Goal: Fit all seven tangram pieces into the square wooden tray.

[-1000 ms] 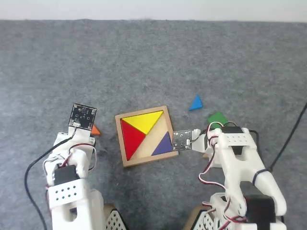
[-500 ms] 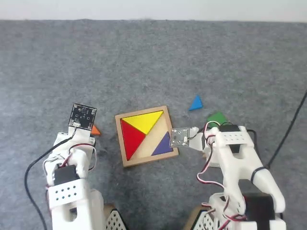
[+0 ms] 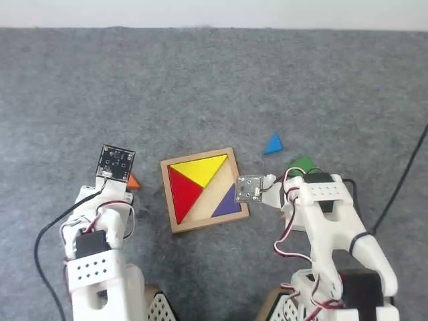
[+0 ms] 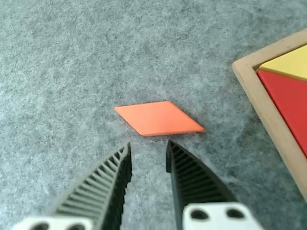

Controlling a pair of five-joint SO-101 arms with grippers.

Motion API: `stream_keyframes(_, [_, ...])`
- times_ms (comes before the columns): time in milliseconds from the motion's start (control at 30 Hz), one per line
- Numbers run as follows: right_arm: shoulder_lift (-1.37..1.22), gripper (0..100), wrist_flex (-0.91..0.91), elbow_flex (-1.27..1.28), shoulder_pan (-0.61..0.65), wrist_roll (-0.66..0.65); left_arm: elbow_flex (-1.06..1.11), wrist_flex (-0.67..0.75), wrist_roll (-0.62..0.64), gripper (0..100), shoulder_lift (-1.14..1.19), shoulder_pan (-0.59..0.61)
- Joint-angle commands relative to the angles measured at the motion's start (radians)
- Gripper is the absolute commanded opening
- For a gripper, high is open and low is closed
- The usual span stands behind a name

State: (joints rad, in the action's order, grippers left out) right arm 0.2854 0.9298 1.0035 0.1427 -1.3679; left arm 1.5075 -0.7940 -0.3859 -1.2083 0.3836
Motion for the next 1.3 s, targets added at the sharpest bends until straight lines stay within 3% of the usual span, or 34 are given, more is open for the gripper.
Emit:
stream_keyframes(0, [-0.002, 13.1, 0.015, -0.017, 0.021, 0.028, -0.012, -0.006, 0.003, 12, -0.021, -0.005])
stream_keyframes(167, [-0.001, 14.1, 0.015, -0.017, 0.004, 0.035, -0.012, -0.006, 0.003, 12, -0.021, -0.005])
stream_keyframes(333, [0.001, 29.6, 0.015, -0.018, -0.033, 0.029, -0.012, -0.006, 0.003, 12, -0.021, -0.006])
stream_keyframes(567, [-0.001, 18.1, 0.024, -0.014, -0.033, 0.020, -0.013, -0.006, 0.003, 12, -0.021, -0.006])
stream_keyframes(1267, [0.010, 17.6, 0.045, -0.041, -0.030, 0.153, -0.013, -0.008, 0.003, 12, -0.021, -0.005])
